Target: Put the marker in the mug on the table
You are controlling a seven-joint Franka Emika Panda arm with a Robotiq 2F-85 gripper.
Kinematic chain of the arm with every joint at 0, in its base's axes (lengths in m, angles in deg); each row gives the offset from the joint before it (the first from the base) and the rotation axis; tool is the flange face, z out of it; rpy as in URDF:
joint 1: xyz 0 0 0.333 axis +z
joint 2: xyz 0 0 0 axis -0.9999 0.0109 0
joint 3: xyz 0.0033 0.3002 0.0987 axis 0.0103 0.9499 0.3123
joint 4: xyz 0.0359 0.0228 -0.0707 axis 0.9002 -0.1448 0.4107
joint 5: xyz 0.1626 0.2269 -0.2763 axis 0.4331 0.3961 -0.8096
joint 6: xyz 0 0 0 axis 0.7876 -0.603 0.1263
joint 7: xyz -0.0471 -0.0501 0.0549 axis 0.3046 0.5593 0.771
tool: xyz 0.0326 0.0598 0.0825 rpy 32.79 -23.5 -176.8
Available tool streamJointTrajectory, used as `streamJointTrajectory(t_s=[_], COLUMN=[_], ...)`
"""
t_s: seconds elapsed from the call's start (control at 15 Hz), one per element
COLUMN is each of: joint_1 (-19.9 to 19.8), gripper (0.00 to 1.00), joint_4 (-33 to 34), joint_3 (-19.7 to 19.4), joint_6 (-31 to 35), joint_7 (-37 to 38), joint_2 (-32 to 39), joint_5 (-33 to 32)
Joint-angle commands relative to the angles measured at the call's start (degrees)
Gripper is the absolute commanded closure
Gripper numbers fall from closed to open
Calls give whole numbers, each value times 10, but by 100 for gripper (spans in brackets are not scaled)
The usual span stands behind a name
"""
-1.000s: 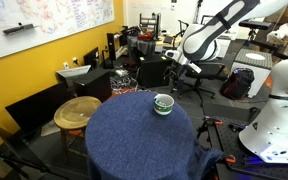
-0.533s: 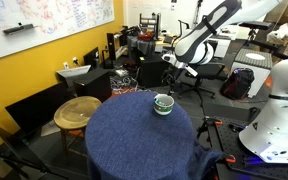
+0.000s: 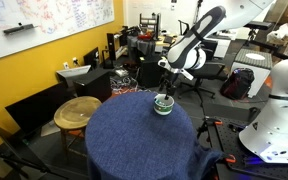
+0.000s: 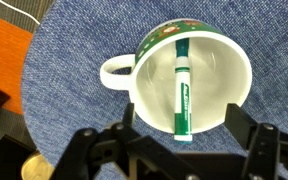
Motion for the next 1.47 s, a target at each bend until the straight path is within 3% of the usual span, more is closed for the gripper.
streamJointTrajectory(t_s=[0.0, 0.2, 0.27, 0.47, 0.6, 0.73, 0.87, 1.27, 1.4], joint_1=[-7, -9, -9, -10, -11, -11, -12, -16, -16], gripper=[13, 25, 21, 29, 40, 58, 65, 56, 67], joint_4=[27, 37, 41, 47, 51, 55, 59, 70, 73], joint_3=[13, 20, 22, 28, 31, 33, 34, 45, 47], joint_6=[-10, -13, -14, -16, -19, -22, -26, -37, -39], joint_7=[-18, -17, -15, -14, -14, -14, -14, -14, -13], joint_2=[30, 44, 48, 54, 58, 61, 65, 74, 78], joint_5=[21, 23, 23, 23, 23, 23, 23, 22, 19])
